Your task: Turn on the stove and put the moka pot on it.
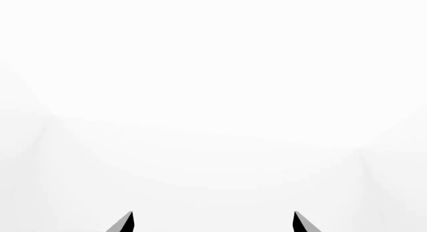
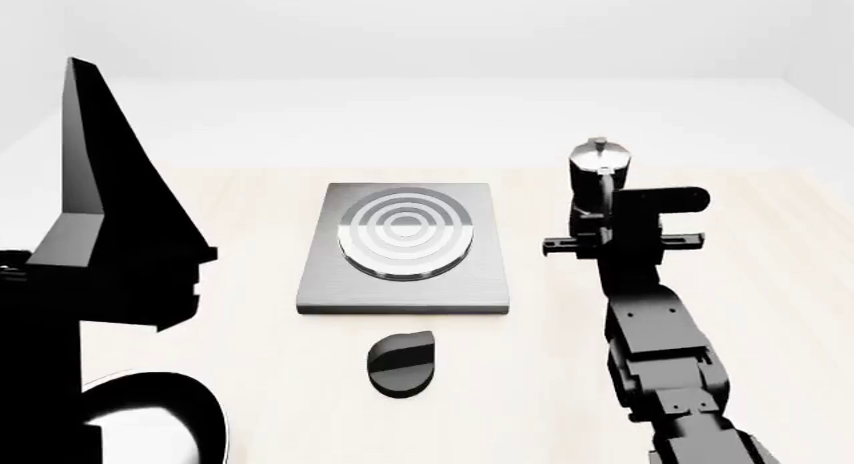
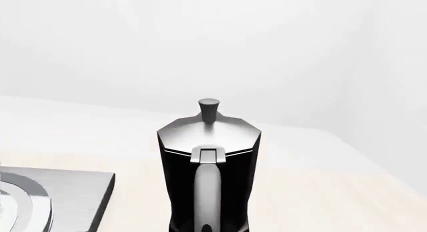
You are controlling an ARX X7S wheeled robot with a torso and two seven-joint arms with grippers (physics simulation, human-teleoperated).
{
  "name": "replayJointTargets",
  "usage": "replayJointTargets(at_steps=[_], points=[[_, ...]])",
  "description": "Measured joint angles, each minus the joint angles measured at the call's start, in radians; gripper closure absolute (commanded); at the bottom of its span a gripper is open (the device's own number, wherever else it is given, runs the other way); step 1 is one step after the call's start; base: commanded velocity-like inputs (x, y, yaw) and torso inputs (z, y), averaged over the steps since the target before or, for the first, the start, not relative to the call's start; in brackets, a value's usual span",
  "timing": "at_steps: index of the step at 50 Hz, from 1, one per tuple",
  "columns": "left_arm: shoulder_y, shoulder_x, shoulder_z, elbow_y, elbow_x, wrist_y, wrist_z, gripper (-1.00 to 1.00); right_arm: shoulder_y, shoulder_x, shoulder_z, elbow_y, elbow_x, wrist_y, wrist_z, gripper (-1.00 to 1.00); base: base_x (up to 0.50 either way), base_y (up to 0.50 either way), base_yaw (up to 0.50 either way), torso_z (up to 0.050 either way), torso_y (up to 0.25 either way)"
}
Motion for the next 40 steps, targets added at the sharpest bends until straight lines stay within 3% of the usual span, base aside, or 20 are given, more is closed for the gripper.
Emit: replayJointTargets(at_steps=[15, 40], points=[[0.013, -0.008, -0.009, -0.004, -0.004, 0.01, -0.004, -1.0, 0.284, -0.037, 0.005, 0.301, -0.026, -0.065, -0.039, 1.0, 0.0, 0.0, 0.0, 0.0, 0.001], [0.016, -0.015, -0.007, -0.013, -0.006, 0.02, -0.008, -1.0, 0.407, -0.076, 0.055, 0.384, -0.099, -0.053, -0.058, 1.0, 0.0, 0.0, 0.0, 0.0, 0.001]])
